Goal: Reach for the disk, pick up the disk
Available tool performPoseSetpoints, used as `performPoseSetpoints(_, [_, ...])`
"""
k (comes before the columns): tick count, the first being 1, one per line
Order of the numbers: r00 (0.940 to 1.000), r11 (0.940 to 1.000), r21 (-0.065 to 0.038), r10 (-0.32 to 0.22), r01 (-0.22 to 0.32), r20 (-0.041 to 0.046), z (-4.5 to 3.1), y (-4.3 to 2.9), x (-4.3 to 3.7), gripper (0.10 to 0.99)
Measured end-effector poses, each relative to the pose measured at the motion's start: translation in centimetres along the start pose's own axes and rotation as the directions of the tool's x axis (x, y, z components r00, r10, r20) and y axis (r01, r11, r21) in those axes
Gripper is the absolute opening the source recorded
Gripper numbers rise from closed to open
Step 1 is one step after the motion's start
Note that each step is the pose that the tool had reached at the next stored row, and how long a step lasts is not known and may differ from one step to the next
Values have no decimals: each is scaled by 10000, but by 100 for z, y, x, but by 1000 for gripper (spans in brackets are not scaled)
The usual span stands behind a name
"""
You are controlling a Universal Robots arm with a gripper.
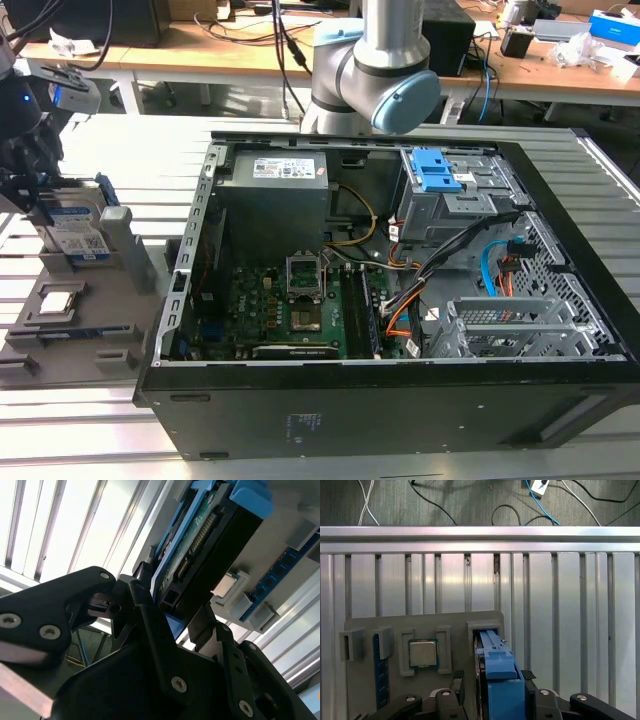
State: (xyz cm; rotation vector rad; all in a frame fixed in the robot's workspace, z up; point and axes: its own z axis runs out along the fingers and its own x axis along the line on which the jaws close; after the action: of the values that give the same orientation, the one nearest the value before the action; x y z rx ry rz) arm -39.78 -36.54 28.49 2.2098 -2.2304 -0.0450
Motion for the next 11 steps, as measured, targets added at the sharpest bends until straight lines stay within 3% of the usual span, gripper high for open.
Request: performPoseSetpoints(11, [10000,10000,0,0,0,0,50,-1,1,541])
